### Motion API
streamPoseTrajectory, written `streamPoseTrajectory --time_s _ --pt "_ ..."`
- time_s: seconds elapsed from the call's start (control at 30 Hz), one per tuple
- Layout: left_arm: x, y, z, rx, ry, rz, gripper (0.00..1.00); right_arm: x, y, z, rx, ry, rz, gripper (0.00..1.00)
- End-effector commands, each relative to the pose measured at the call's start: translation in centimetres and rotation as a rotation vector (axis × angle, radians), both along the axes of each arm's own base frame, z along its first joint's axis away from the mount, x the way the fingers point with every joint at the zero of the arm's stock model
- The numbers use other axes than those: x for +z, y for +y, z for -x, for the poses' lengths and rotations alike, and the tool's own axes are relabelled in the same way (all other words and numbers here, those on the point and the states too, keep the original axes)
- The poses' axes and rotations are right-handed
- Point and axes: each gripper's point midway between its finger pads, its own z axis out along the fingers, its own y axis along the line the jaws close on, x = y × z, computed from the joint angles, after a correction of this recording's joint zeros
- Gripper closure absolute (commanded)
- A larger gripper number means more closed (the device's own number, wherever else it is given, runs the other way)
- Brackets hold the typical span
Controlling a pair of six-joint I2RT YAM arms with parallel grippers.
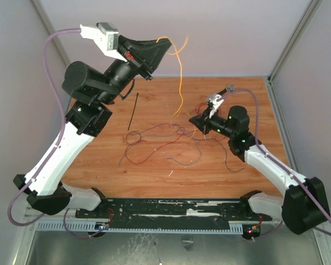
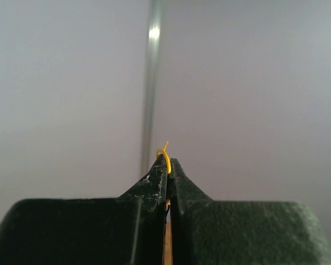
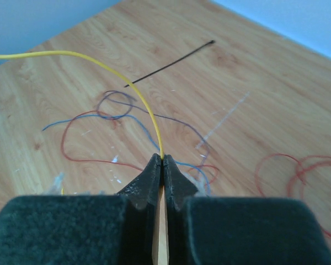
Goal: Zip-tie the wires
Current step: Place the cable at the center of the board.
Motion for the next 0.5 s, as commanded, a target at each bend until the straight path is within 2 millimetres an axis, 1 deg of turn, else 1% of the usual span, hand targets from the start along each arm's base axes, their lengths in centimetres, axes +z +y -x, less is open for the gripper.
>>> streamPoseTrajectory --time_s 0.0,0.03,0.1,0.17,0.23,0.27,0.3,0.33,0.4,0.47 --pt "-2.7 4.6 -2.7 0.299 0.083 -0.087 1.0 -0.7 -4.7 -1.1 -0.215 0.045 0.061 1.0" --pt "-3.5 5.5 -3.1 0.341 0.106 -0.102 1.0 -0.4 -5.7 -1.3 -0.252 0.05 0.061 1.0" --pt "-5.7 7.1 -4.3 0.421 0.173 -0.146 1.0 0.0 -8.0 -1.7 -0.342 0.067 0.069 1.0" --pt "-8.4 8.6 -5.3 0.497 0.252 -0.2 1.0 0.1 -10.7 -2.3 -0.465 0.095 0.091 1.0" --pt "-12.3 10.3 -6.4 0.573 0.36 -0.276 1.0 0.0 -13.7 -2.8 -0.606 0.127 0.129 1.0" --pt "-14.5 11.2 -6.9 0.618 0.423 -0.316 1.0 0.0 -14.8 -2.7 -0.656 0.139 0.151 1.0" --pt "-16.7 12.1 -7.4 0.659 0.483 -0.356 1.0 -0.6 -15.9 -2.5 -0.699 0.165 0.183 1.0" --pt "-19.3 13.0 -7.7 0.696 0.546 -0.405 1.0 -0.8 -16.9 -2.3 -0.74 0.18 0.209 1.0" --pt "-23.5 14.7 -8.0 0.756 0.644 -0.469 1.0 -1.4 -18.5 -1.8 -0.814 0.207 0.249 1.0" --pt "-26.7 15.9 -7.9 0.792 0.711 -0.518 1.0 -2.0 -19.8 -1.3 -0.881 0.225 0.271 1.0"
